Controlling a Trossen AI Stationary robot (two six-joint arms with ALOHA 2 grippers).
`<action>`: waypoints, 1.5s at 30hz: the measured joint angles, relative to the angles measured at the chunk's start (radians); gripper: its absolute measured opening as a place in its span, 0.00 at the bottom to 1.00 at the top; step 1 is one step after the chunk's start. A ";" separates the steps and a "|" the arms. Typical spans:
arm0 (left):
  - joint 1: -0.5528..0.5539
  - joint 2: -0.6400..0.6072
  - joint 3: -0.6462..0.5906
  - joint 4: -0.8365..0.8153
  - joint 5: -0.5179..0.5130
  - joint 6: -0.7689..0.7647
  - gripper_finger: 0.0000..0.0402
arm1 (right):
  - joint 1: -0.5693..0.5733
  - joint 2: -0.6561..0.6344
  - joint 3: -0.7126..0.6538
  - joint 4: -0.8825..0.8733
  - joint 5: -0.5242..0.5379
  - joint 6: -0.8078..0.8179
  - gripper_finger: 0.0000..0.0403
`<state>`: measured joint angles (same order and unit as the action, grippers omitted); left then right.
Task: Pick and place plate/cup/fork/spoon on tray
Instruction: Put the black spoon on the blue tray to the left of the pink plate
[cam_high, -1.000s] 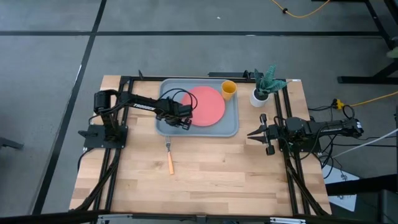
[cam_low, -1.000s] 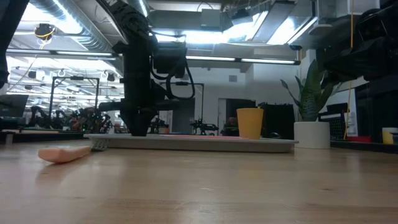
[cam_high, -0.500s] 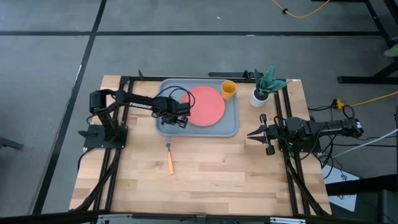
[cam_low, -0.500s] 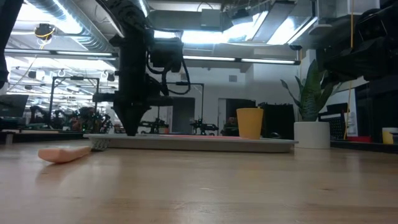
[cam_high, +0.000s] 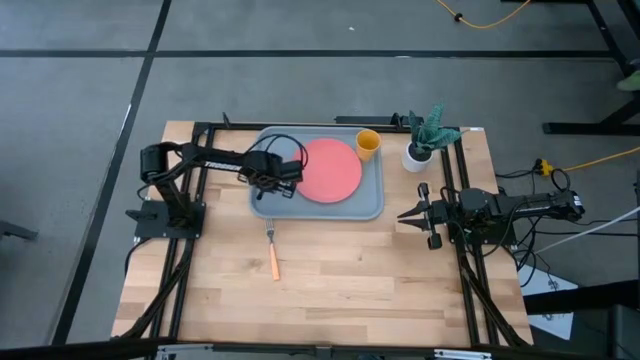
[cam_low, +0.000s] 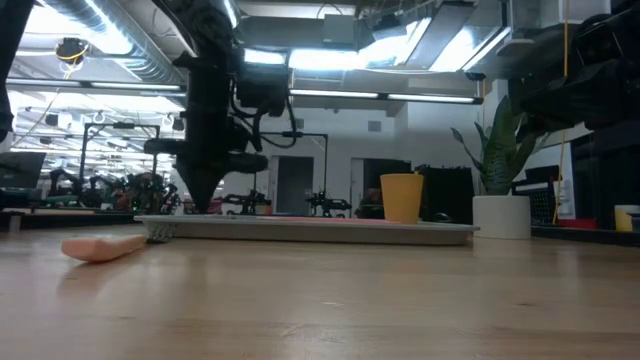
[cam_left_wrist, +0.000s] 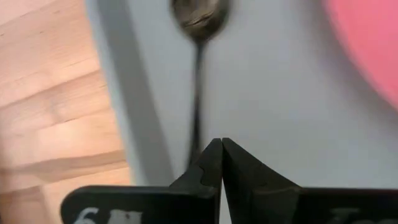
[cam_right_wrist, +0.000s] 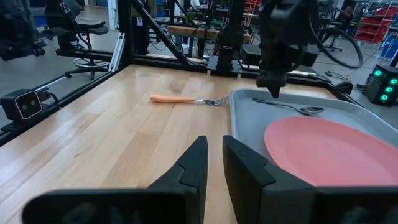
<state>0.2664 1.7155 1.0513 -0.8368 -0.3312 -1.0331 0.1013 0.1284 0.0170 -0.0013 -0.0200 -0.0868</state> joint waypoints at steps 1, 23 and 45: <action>0.007 0.001 -0.001 -0.016 0.000 0.010 0.00 | 0.000 0.000 0.000 0.000 0.000 0.000 0.14; -0.063 0.007 -0.013 -0.072 -0.016 -0.042 0.00 | 0.000 0.000 0.000 0.000 0.000 0.000 0.14; -0.191 0.007 -0.020 -0.055 -0.063 -0.122 0.01 | 0.000 0.000 0.000 0.000 0.000 0.000 0.14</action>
<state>0.0759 1.7222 1.0316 -0.8917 -0.3942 -1.1548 0.1010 0.1284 0.0170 -0.0010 -0.0200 -0.0868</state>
